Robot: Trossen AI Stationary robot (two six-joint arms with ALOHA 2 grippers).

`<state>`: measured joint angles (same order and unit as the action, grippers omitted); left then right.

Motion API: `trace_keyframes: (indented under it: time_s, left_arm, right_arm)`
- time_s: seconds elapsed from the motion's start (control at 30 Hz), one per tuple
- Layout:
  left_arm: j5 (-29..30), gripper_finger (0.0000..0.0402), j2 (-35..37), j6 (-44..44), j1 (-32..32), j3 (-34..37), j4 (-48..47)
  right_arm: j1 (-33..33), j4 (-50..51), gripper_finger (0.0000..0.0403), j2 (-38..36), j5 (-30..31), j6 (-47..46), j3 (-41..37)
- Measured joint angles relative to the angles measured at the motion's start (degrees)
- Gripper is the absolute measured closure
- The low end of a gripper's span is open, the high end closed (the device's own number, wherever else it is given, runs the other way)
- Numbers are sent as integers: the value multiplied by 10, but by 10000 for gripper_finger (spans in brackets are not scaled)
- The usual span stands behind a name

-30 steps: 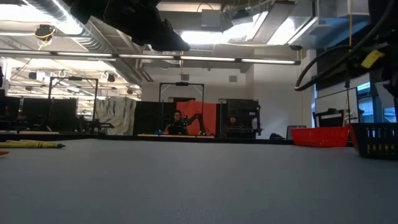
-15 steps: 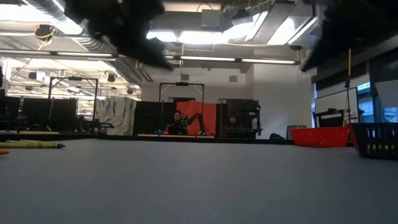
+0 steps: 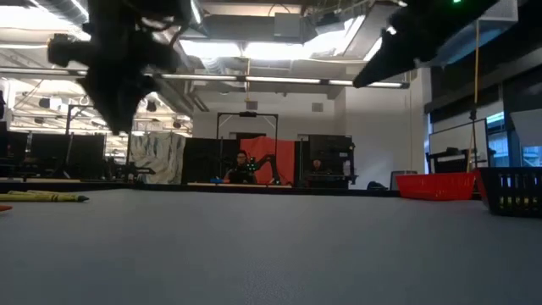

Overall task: Sort crayons
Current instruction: Put the yellow green crayon into the black basket

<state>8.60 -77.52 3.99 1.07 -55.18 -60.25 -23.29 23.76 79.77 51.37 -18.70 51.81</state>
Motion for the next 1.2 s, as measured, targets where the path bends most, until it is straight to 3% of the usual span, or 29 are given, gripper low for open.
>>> trace_keyframes:
  time_s: [0.27,0.67,0.93,1.2]
  left_arm:
    - [4,276,-2,-50,-49,14,-63]
    - [-5,276,-3,-111,-118,125,-22]
    - [-15,276,-17,-136,-119,124,-14]
    - [-34,276,-90,-142,-119,124,-15]
  right_arm:
    - [57,-34,230,20,-61,25,0]
    - [61,-32,230,56,-65,27,0]
    - [61,-32,230,56,-65,27,0]
    - [61,-31,230,56,-65,27,0]
